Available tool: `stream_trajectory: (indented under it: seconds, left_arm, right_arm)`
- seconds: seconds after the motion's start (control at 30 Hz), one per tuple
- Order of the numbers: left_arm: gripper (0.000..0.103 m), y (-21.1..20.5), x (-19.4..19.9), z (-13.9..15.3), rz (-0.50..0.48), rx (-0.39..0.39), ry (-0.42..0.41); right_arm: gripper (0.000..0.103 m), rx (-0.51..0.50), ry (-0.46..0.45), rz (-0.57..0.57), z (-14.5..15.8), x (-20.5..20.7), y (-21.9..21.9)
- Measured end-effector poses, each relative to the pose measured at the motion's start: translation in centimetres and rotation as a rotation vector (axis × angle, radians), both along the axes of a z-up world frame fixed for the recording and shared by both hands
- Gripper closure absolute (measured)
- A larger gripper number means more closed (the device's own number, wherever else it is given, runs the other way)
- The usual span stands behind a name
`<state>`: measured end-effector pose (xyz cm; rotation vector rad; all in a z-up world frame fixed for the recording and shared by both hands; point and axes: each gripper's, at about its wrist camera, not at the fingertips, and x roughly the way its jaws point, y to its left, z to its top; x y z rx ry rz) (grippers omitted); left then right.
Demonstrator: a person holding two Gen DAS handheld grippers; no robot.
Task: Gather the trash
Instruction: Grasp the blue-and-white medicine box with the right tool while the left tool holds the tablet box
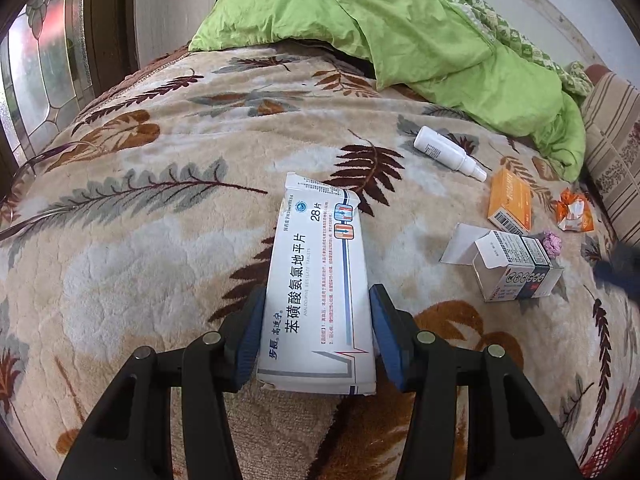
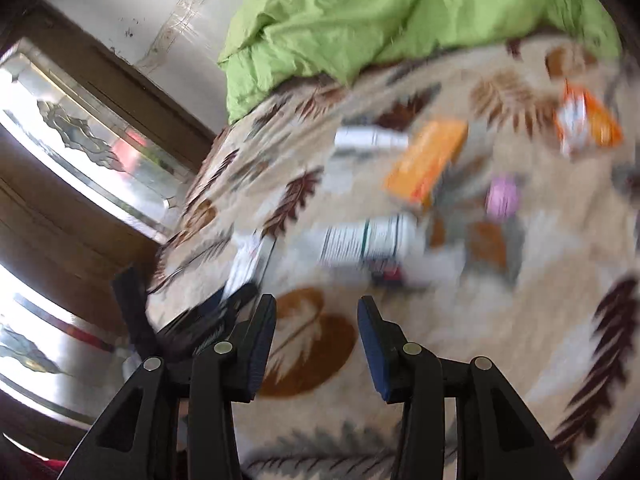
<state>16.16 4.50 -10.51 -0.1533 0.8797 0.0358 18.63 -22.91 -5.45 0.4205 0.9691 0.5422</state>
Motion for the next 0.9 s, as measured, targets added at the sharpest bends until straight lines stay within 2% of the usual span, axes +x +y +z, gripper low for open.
stream_trajectory:
  seconds: [0.07, 0.13, 0.23, 0.33, 0.47, 0.53, 0.67, 0.73, 0.77, 0.83, 0.9]
  left_arm:
    - [0.053, -0.1, 0.0, 0.0, -0.004, 0.006, -0.003]
    - [0.053, -0.1, 0.0, 0.0, -0.002, 0.011, -0.005]
    - [0.053, -0.1, 0.0, 0.0, -0.006, 0.021, -0.006]
    - [0.053, -0.1, 0.1, 0.0, -0.004, 0.012, -0.007]
    - [0.053, 0.0, 0.1, 0.0, -0.004, 0.006, -0.005]
    - [0.053, 0.0, 0.1, 0.0, -0.003, 0.005, -0.007]
    - [0.053, 0.1, 0.2, -0.1, 0.000, -0.006, -0.006]
    - [0.053, 0.2, 0.2, -0.1, 0.001, -0.005, -0.006]
    - [0.053, 0.2, 0.2, -0.1, 0.001, -0.006, -0.007]
    - [0.053, 0.2, 0.2, -0.1, 0.001, -0.009, -0.006]
    - [0.053, 0.4, 0.1, 0.0, 0.008, -0.012, -0.008]
  right_arm:
    - [0.058, -0.044, -0.019, -0.060, 0.0, 2.4, -0.7]
    - [0.058, -0.074, 0.010, -0.115, -1.7, 4.5, -1.5]
    - [0.058, -0.026, 0.089, -0.150, -4.4, 6.1, -2.6]
    - [0.058, 0.031, 0.119, -0.152, -5.1, 4.8, -2.7]
    - [0.058, 0.084, 0.170, -0.061, -4.9, 1.0, -0.9]
    - [0.058, 0.066, 0.180, 0.009, -4.7, -0.7, 0.5]
    - [0.058, 0.026, 0.111, 0.070, -2.3, -2.2, 1.4]
    - [0.058, -0.049, 0.029, 0.080, -0.6, -1.7, 1.7]
    - [0.054, -0.080, 0.002, 0.078, -0.2, -1.3, 1.7]
    - [0.049, -0.117, -0.023, 0.096, -0.1, -0.5, 2.4]
    - [0.049, -0.139, -0.031, 0.101, -0.7, 0.7, 3.0]
